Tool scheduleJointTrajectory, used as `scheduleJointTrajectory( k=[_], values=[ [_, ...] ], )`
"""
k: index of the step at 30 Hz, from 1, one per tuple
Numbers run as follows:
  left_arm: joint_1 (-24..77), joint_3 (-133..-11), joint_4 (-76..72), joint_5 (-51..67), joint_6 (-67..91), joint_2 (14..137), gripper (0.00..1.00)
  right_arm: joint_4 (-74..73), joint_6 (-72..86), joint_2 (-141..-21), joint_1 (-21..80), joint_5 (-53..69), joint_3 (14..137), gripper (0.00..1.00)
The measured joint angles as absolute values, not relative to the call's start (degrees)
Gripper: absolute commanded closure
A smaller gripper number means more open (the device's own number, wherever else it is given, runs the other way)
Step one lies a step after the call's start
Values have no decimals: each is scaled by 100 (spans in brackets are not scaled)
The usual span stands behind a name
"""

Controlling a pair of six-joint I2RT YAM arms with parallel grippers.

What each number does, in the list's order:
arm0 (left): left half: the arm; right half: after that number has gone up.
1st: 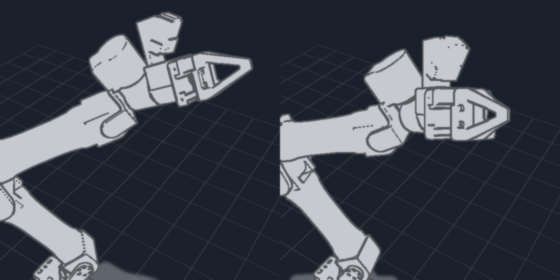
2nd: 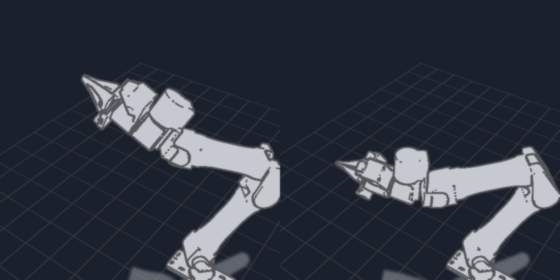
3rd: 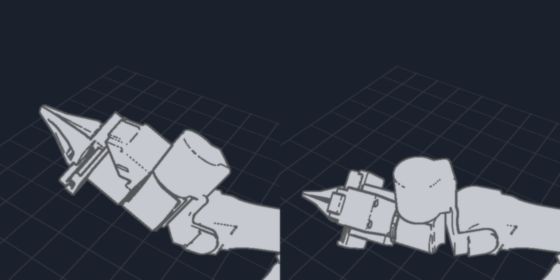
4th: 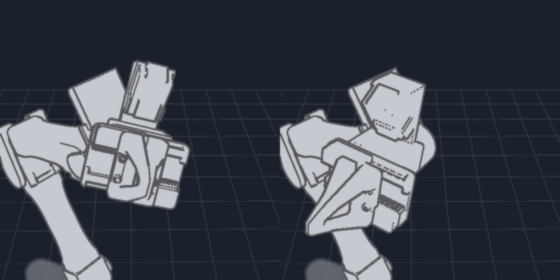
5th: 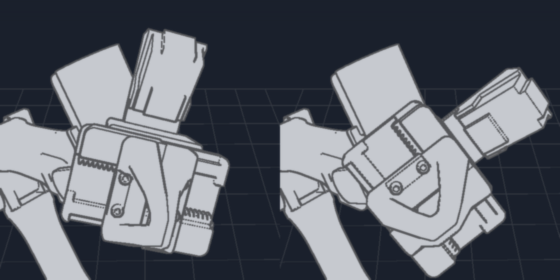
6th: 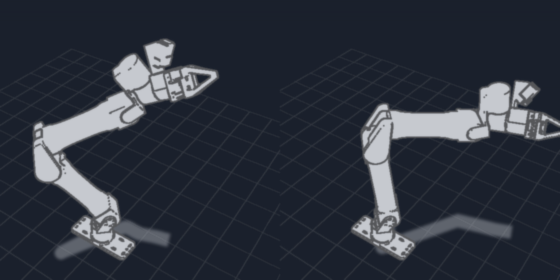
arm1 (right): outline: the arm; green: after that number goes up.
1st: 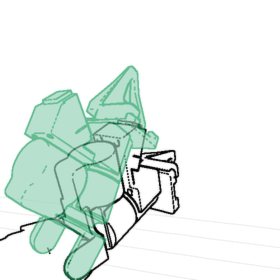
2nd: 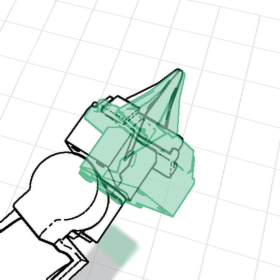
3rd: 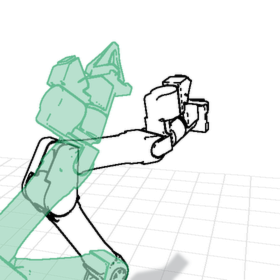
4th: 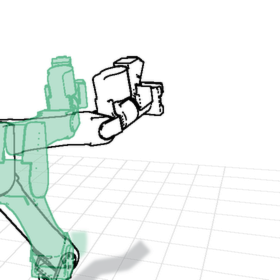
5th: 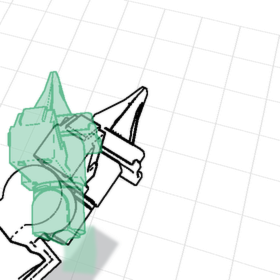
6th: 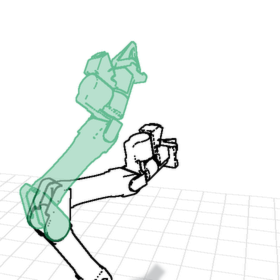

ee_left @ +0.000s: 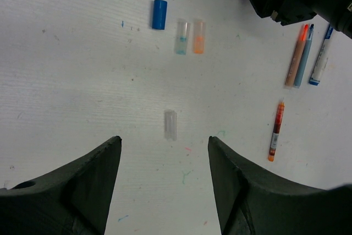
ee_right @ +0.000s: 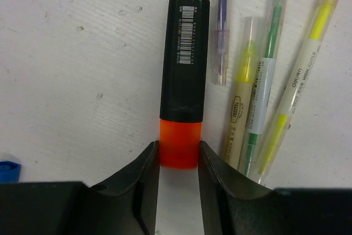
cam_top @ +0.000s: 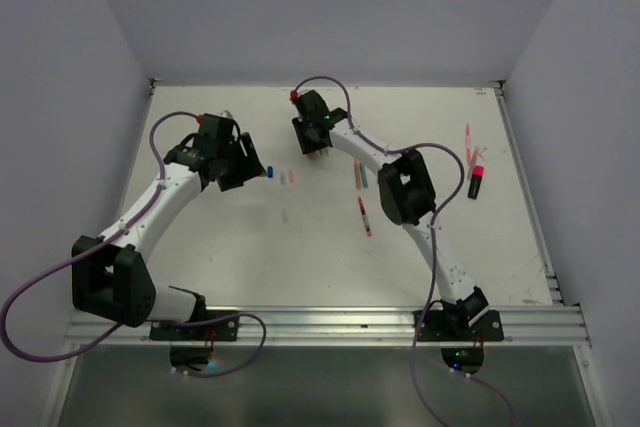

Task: Open the pen caps

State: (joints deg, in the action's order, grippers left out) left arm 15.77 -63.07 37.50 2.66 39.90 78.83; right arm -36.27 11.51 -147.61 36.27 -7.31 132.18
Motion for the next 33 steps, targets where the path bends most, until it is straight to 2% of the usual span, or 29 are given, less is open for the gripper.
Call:
scheduleJointTrajectory(
  k=[12, 19, 25, 33],
  values=[
    [1577, -6547, 3787, 316, 4167, 7887, 34, -3319, 1275, -14147, 3627, -429, 12317, 100],
    [1529, -7223, 3754, 552, 4318, 8180, 34, -3264, 1500, -12103, 3634, 115, 10361, 100],
    [1426, -7395, 3459, 1240, 4523, 8628, 37, -2932, 1573, -10075, 3634, 1041, 8705, 100],
    [1428, -7308, 2792, 2156, 4766, 8827, 37, -2744, 1605, -9144, 3645, 1863, 7430, 100]
  ],
)
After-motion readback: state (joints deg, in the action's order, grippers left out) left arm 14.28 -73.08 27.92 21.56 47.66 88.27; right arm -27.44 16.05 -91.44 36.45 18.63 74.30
